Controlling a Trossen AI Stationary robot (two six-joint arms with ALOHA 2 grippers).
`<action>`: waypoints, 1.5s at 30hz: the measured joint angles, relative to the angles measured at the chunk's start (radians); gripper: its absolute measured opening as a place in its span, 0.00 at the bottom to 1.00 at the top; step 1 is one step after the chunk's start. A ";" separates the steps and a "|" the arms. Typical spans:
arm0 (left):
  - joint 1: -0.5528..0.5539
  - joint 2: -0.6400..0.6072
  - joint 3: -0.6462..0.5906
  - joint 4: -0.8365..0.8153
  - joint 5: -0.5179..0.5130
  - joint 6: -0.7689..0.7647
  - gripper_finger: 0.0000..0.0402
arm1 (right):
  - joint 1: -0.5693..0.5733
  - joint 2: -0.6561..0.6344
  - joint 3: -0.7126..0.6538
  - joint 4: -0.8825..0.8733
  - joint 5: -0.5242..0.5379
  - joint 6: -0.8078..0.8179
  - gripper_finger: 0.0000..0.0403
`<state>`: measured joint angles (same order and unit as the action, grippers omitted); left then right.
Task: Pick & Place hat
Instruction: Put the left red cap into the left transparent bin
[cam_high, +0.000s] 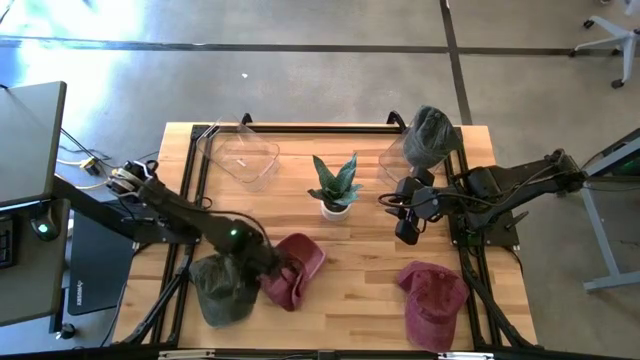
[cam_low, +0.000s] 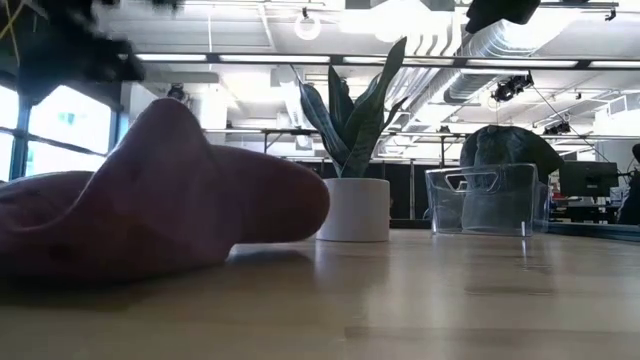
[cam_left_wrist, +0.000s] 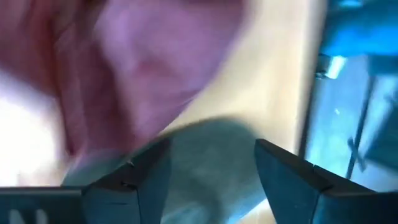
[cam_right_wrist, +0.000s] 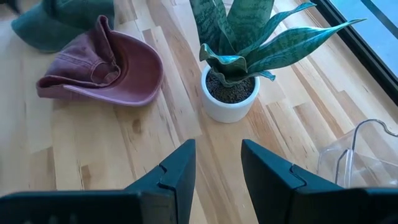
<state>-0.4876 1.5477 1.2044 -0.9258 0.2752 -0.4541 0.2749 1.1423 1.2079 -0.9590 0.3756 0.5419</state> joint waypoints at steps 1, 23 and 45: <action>-0.020 -0.003 0.005 0.042 -0.008 0.059 0.56 | 0.000 0.000 0.000 0.001 0.000 0.000 0.31; -0.187 0.309 0.003 0.172 -0.479 0.201 0.62 | 0.000 0.000 0.000 -0.001 -0.012 0.023 0.31; 0.027 -0.006 0.007 0.078 0.047 0.127 0.02 | 0.000 0.000 0.000 0.000 -0.026 0.005 0.31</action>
<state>-0.4603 1.5420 1.2110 -0.8480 0.3225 -0.3270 0.2752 1.1423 1.2079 -0.9591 0.3492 0.5466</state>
